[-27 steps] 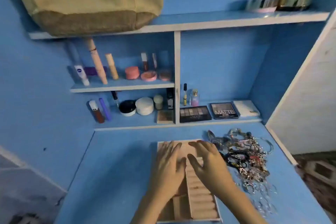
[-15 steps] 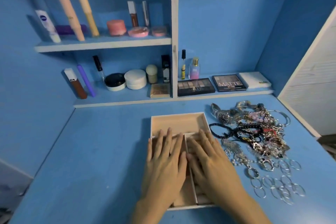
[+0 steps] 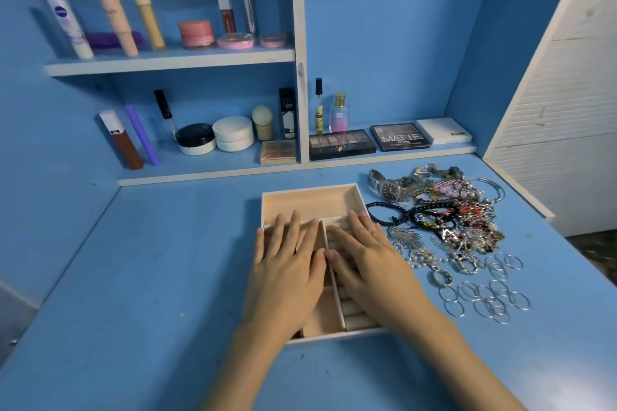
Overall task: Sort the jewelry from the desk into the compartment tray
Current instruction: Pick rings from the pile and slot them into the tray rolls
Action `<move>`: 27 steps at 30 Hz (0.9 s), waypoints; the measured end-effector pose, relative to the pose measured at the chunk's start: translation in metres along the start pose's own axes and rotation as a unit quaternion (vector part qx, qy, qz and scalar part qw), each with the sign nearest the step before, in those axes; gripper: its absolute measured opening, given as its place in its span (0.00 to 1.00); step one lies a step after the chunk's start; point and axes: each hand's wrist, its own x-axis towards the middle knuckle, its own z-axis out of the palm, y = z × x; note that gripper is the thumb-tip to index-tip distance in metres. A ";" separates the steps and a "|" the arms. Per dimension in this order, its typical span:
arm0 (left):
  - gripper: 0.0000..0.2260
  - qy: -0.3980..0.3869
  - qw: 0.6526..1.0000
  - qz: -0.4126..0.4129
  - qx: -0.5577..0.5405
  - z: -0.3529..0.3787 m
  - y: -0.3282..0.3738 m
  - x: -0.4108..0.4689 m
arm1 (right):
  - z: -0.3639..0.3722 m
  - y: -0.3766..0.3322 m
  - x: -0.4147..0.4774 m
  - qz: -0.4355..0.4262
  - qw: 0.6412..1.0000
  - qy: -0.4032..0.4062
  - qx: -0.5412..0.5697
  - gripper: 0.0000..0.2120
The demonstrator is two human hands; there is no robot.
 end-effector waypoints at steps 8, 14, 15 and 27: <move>0.15 0.069 0.974 0.066 -0.204 -0.027 0.045 0.005 | -0.048 0.045 -0.029 -0.010 0.978 0.150 0.145 0.12; 0.06 0.033 0.950 0.191 -0.246 -0.009 0.097 0.023 | -0.087 0.105 -0.050 0.058 0.974 0.202 0.083 0.07; 0.05 0.019 0.948 0.203 -0.245 -0.004 0.102 0.024 | -0.087 0.108 -0.054 0.055 0.974 0.204 0.077 0.08; 0.06 0.015 0.945 0.225 -0.236 0.017 0.111 0.023 | -0.072 0.120 -0.064 0.054 0.984 0.129 -0.110 0.13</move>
